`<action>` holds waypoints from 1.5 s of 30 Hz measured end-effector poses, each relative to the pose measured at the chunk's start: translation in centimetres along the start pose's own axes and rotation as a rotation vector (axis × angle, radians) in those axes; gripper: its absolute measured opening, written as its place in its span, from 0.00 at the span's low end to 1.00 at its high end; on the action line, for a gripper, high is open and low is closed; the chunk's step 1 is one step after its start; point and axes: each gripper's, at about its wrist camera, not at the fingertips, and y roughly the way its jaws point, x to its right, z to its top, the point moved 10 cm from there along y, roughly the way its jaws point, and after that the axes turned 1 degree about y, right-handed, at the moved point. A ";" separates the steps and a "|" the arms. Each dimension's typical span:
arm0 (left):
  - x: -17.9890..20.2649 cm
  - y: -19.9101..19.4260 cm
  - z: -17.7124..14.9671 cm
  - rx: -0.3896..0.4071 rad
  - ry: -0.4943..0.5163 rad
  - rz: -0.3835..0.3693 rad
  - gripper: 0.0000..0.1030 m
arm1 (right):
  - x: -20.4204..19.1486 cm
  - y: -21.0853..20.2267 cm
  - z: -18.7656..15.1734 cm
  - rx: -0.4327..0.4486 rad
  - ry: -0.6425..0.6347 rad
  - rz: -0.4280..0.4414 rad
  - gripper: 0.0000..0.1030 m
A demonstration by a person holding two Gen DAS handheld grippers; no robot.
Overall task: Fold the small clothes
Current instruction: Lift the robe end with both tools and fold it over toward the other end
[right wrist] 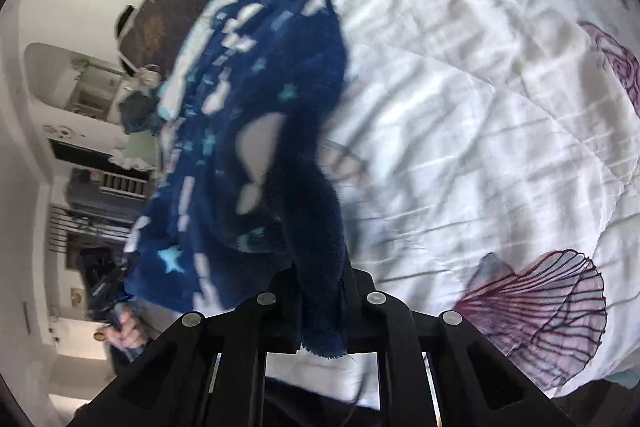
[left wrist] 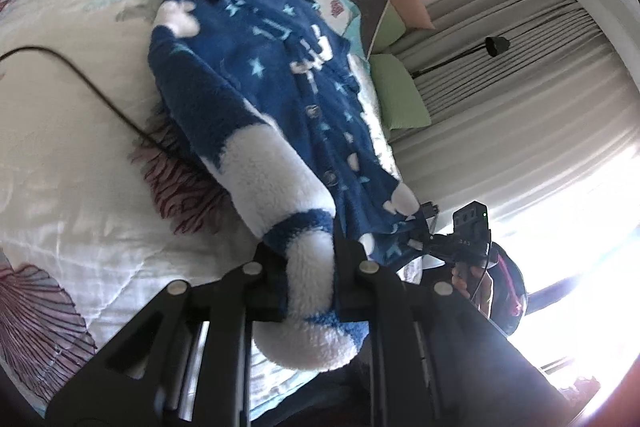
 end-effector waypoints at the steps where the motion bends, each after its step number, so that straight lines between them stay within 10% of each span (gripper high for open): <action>1: 0.3 0.0 0.3 0.000 0.003 -0.005 0.16 | -0.6 -0.4 0.1 0.003 -0.006 0.016 0.11; 21: 2.9 -1.1 13.0 0.147 -0.229 -0.273 0.15 | -11.2 -3.6 12.6 0.073 0.172 0.525 0.11; 38: -1.9 2.6 33.0 0.314 -0.333 -0.198 0.15 | -15.4 1.4 34.5 0.099 0.263 0.553 0.11; 45: -12.9 10.5 38.6 0.327 -0.565 -0.121 0.30 | -11.8 11.3 44.4 0.045 0.354 0.511 0.15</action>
